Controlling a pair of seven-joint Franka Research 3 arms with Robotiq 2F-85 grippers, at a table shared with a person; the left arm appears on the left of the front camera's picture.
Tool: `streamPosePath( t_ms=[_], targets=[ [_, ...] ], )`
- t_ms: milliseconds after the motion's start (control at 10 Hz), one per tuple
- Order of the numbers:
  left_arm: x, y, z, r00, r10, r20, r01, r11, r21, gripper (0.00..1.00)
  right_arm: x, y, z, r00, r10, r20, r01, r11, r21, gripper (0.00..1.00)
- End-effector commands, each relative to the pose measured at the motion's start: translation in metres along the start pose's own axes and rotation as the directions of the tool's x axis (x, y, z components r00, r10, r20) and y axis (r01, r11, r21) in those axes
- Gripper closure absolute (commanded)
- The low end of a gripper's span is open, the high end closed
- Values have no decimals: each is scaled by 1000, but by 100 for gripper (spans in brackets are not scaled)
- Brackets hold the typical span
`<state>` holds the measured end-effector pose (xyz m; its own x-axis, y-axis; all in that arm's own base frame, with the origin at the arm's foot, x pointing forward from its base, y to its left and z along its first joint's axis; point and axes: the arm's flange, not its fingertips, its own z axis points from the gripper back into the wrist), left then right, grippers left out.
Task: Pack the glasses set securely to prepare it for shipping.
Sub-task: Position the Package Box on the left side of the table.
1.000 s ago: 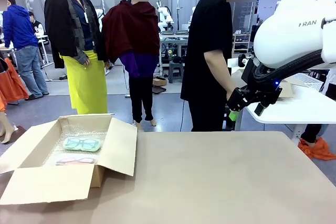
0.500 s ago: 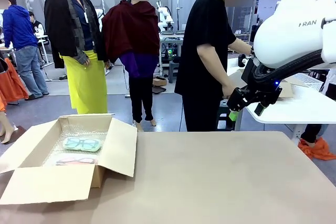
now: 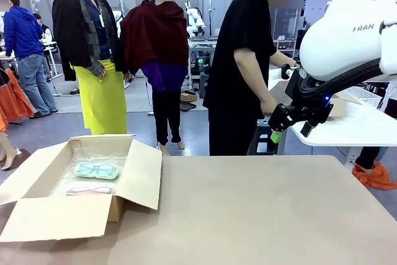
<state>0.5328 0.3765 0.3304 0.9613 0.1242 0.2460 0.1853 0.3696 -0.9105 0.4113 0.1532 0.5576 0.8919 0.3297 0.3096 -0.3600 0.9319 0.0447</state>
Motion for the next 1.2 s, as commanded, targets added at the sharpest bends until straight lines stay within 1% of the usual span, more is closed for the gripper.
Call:
streamPosePath(
  t_ms=[0, 100, 200, 300, 400, 500, 600, 700, 800, 900, 1000, 1100],
  targets=[
    [0, -2, 3, 1000, 0, -5, 0, 1000, 3, 0, 0, 0, 2, 1000, 19, -5, -19, 1000, -7, 0],
    [0, 0, 0, 1000, 0, 0, 0, 1000, 0, 0, 0, 0, 2, 1000, 19, -5, -19, 1000, -7, 0],
    [11, -50, -13, 984, -167, -59, 170, 984, 50, 0, 0, 0, 2, 1000, 19, -5, -19, 1000, -7, 0],
    [14, -103, -31, 942, -315, -116, 324, 943, 71, 0, 0, 0, 2, 1000, 19, -5, -19, 1000, -7, 0],
    [12, -157, -55, 856, -471, -212, 502, 855, 128, 0, 0, 0, 2, 1000, 19, -5, -19, 1000, -7, 0],
    [5, -197, -81, 777, -561, -286, 606, 789, 98, 0, 0, 0, 2, 1000, 19, -5, -19, 1000, -7, 0],
    [-10, -232, -112, 668, -633, -390, 709, 701, 76, 0, 0, 0, 2, 1000, 19, -5, -19, 1000, -7, 0],
    [-31, -267, -139, 521, -720, -458, 824, 563, 53, 0, 0, 0, 2, 1000, 19, -5, -19, 1000, -7, 0],
    [-51, -294, -159, 377, -784, -493, 902, 431, 6, 0, 0, 0, 2, 1000, 19, -5, -19, 1000, -7, 0],
    [-78, -318, -177, 243, -824, -512, 947, 316, -60, 0, 0, 0, 2, 1000, 19, -5, -19, 1000, -7, 0],
    [-101, -331, -184, 109, -841, -531, 971, 205, -125, 0, 0, 0, 2, 1000, 19, -5, -19, 1000, -7, 0],
    [-114, -336, -187, 37, -838, -545, 978, 142, -152, 0, 0, 0, 2, 1000, 19, -5, -19, 1000, -7, 0]
  ],
)
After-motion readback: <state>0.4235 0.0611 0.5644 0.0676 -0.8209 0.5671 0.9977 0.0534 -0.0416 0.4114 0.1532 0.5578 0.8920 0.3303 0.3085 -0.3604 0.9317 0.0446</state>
